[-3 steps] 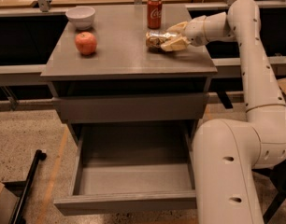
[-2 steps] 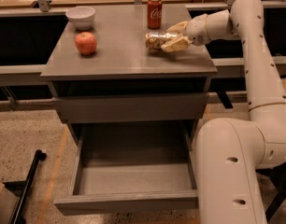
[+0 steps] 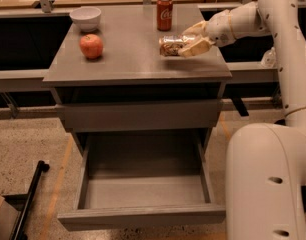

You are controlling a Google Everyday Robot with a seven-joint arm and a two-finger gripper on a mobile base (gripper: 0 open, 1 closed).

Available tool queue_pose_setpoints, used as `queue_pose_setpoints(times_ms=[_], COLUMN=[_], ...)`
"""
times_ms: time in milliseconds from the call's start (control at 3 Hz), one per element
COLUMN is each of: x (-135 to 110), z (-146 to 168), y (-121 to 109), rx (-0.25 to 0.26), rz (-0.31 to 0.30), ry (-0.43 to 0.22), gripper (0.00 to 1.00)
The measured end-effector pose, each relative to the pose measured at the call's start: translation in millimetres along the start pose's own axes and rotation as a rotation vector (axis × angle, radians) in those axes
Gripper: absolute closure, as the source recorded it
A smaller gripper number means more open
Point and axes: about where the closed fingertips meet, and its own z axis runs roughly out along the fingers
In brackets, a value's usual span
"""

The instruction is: Place orange can into middle drawer

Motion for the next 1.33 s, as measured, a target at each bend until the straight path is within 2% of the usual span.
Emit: queue_pose_setpoints(times_ms=[333,667,1000,1333], x=[-4.8,-16.3,-4.6,-5.9], z=[-33.8,-85.2,-78.6,-74.6], y=[22.5,48.4,69.0,70.6], rx=[-0.007,0.041,0.001,-0.007], rz=[0.0,0.015,0.044,0.038], ry=[0.029,0.046,0.063,0.06], gripper=[1.0,1.0,1.0,1.0])
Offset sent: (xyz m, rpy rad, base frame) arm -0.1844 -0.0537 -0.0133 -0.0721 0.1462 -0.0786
